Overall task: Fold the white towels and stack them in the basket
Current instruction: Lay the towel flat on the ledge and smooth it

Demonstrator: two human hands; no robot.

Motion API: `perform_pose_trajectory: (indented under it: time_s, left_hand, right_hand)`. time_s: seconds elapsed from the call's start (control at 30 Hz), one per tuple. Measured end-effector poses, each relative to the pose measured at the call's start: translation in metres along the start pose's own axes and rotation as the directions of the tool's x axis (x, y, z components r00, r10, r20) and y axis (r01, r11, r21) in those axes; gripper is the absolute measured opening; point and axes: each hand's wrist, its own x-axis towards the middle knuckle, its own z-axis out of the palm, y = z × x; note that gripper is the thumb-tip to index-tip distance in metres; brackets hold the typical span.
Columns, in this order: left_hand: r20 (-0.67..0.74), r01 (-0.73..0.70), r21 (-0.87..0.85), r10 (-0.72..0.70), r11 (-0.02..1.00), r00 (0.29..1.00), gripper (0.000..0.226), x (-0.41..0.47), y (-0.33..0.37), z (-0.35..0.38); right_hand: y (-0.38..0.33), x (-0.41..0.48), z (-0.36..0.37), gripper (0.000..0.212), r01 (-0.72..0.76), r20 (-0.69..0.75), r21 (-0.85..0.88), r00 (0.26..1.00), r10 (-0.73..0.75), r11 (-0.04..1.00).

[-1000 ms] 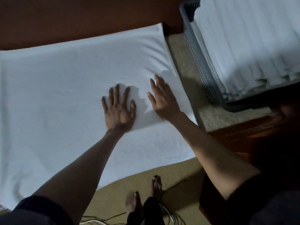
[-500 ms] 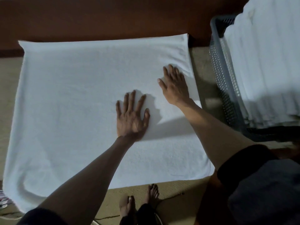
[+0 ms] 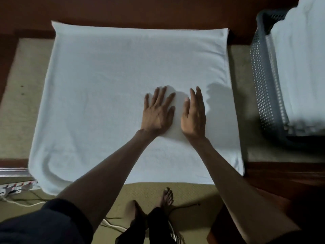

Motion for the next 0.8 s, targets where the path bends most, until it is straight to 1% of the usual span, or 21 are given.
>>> perform_pose_trajectory:
  time_s: [0.03,0.1,0.17,0.23,0.3,0.37,0.43,0.57,0.63,0.67,0.7,0.73,0.77,0.8]
  left_hand:
    - [0.003,-0.010,-0.004,0.010,1.000,1.000,0.059,-0.008,-0.006,-0.003]
    - [-0.026,0.060,-0.010,-0.060,0.998,0.998,0.056,-0.037,-0.021,-0.009]
    - [-0.050,0.165,-0.006,-0.165,0.986,0.985,0.056,-0.080,-0.040,-0.017]
    - [-0.042,0.236,0.006,-0.236,0.972,0.971,0.057,-0.125,-0.064,-0.026]
    - [-0.001,0.252,0.051,-0.252,0.966,0.968,0.058,-0.164,-0.093,-0.039]
    - [0.029,0.240,0.120,-0.245,0.963,0.969,0.059,-0.196,-0.128,-0.053]
    - [0.022,0.244,0.171,-0.252,0.954,0.968,0.061,-0.220,-0.170,-0.069]
    - [-0.059,0.329,0.238,-0.325,0.914,0.944,0.061,-0.252,-0.236,-0.098]
    - [-0.110,0.381,0.186,-0.366,0.906,0.924,0.058,-0.262,-0.250,-0.103]
    - [-0.163,0.409,0.086,-0.392,0.909,0.906,0.055,-0.268,-0.254,-0.105]
    - [-0.236,0.441,-0.057,-0.441,0.896,0.866,0.051,-0.277,-0.255,-0.106]
    - [-0.322,0.465,-0.200,-0.506,0.862,0.800,0.045,-0.287,-0.255,-0.107]
    - [-0.407,0.486,-0.301,-0.571,0.821,0.713,0.038,-0.299,-0.253,-0.108]
    - [-0.467,0.518,-0.366,-0.634,0.773,0.617,0.031,-0.311,-0.249,-0.106]
  right_hand:
    - [-0.003,-0.016,-0.003,0.037,0.023,-0.003,0.001,1.000,-0.023,1.000]
    - [-0.013,-0.037,-0.004,0.039,0.064,0.052,-0.029,0.997,-0.063,0.998]
    - [-0.030,-0.057,-0.001,0.042,0.091,0.157,-0.048,0.984,-0.082,0.995]
    - [-0.053,-0.079,0.006,0.045,0.152,0.267,-0.058,0.955,-0.131,0.987]
    - [-0.070,-0.098,0.012,0.050,0.201,0.351,-0.103,0.924,-0.154,0.974]
    - [-0.075,-0.105,0.015,0.054,0.208,0.412,-0.180,0.904,-0.118,0.961]
    - [-0.074,-0.102,0.016,0.055,0.205,0.426,-0.236,0.900,-0.088,0.950]
    - [-0.076,-0.102,0.014,0.056,0.217,0.448,-0.282,0.891,-0.071,0.935]
    - [-0.078,-0.103,0.014,0.056,0.213,0.452,-0.291,0.890,-0.062,0.933]
    - [-0.080,-0.103,0.014,0.057,0.213,0.451,-0.298,0.890,-0.059,0.931]
    - [-0.081,-0.102,0.013,0.057,0.215,0.454,-0.305,0.889,-0.057,0.928]
    - [-0.081,-0.103,0.013,0.057,0.212,0.457,-0.314,0.888,-0.048,0.925]
    - [-0.083,-0.104,0.013,0.058,0.201,0.459,-0.325,0.888,-0.032,0.924]
    - [-0.086,-0.105,0.014,0.058,0.182,0.459,-0.339,0.888,-0.006,0.923]
